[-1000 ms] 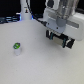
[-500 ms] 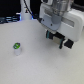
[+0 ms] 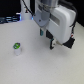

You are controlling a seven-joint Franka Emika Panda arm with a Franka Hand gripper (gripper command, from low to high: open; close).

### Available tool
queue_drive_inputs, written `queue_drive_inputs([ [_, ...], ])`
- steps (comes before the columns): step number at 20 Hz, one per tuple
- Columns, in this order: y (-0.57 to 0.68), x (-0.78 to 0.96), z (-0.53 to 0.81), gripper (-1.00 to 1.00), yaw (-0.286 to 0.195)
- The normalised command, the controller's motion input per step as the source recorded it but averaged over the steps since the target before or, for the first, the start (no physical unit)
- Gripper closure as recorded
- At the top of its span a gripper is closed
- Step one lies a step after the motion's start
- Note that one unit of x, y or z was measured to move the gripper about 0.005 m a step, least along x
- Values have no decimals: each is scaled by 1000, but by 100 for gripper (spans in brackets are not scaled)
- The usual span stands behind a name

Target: Open the kcup holder, insert the kcup into the holder, and close the kcup holder

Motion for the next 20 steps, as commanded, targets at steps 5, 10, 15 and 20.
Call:
queue_drive_inputs([
  [5, -474, -328, 20, -100, -243],
  [10, -513, -329, 1, -100, -243],
  [15, -537, -338, -16, -100, -234],
  [20, -552, -356, -77, -100, -233],
])
